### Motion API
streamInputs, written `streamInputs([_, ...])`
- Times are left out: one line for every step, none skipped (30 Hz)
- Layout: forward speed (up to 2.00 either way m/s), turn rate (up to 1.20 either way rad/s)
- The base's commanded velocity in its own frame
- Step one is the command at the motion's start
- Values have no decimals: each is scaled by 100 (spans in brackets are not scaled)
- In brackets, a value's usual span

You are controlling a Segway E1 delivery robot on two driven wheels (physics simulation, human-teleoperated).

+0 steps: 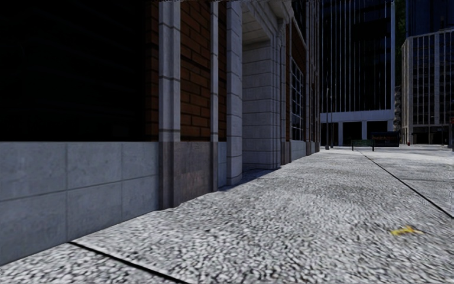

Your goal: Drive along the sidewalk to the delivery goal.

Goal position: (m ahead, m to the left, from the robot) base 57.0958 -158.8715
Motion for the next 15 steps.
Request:
streamInputs([58,-40])
streamInputs([58,-42])
streamInputs([58,-42])
streamInputs([58,-42])
streamInputs([58,-42])
streamInputs([58,-42])
streamInputs([58,-42])
streamInputs([58,-42])
streamInputs([58,-42])
streamInputs([58,-42])
streamInputs([58,-42])
streamInputs([59,-42])
streamInputs([59,-42])
streamInputs([61,-42])
streamInputs([74,-42])
